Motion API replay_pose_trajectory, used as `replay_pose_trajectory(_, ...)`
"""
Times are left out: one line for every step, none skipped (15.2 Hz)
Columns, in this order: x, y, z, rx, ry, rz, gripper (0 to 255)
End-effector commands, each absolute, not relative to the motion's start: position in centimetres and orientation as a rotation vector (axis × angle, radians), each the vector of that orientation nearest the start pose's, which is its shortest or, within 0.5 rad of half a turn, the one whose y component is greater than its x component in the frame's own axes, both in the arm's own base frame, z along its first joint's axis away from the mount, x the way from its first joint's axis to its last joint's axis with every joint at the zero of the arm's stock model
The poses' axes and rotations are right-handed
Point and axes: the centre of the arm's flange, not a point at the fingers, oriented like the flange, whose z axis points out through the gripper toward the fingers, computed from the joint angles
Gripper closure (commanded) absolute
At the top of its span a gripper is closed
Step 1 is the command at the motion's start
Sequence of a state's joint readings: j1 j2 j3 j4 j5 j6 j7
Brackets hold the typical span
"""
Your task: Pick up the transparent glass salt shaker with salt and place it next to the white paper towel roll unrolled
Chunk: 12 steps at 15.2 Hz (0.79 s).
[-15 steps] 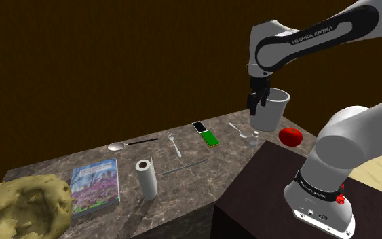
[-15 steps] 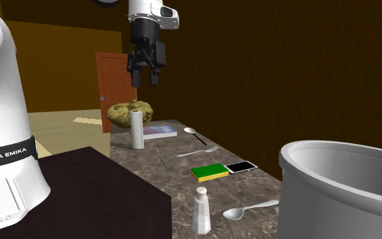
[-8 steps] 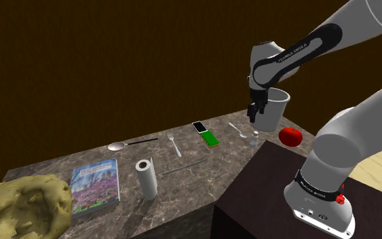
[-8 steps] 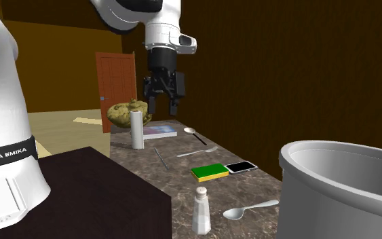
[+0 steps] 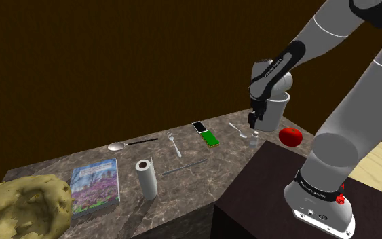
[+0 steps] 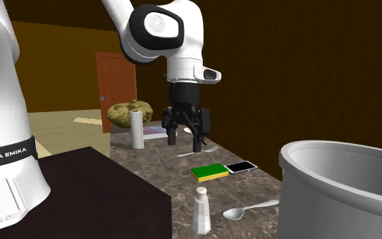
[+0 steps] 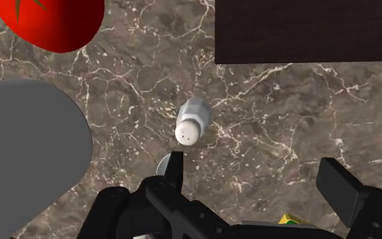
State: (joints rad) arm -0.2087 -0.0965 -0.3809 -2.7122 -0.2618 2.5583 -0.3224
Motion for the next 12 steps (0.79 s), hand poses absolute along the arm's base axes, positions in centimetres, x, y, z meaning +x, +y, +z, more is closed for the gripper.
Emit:
replay_pose_trajectory(33.7, -22.8, 22.9, -3.204, 0.064, 0.148, 0)
replay_pose_trajectory(33.9, -23.6, 21.9, -3.204, 0.064, 0.144, 0)
replay_pose_trajectory(34.1, -24.4, 20.9, -3.204, 0.063, 0.14, 0)
replay_pose_trajectory(34.3, -25.2, 19.9, -3.205, 0.063, 0.137, 0)
replay_pose_trajectory(34.5, -26.0, 18.8, -3.205, 0.063, 0.133, 0)
replay_pose_trajectory(34.6, -26.5, 18.2, -3.205, 0.063, 0.131, 0)
replay_pose_trajectory(34.5, -26.5, 17.7, -3.205, 0.063, 0.131, 0)
replay_pose_trajectory(34.5, -26.6, 17.2, -3.205, 0.063, 0.131, 0)
replay_pose_trajectory(34.5, -26.6, 16.7, -3.205, 0.063, 0.131, 0)
replay_pose_trajectory(34.4, -26.6, 16.1, -3.205, 0.063, 0.131, 0)
replay_pose_trajectory(34.4, -26.7, 15.6, -3.205, 0.063, 0.131, 0)
replay_pose_trajectory(34.3, -26.7, 15.1, -3.205, 0.063, 0.131, 0)
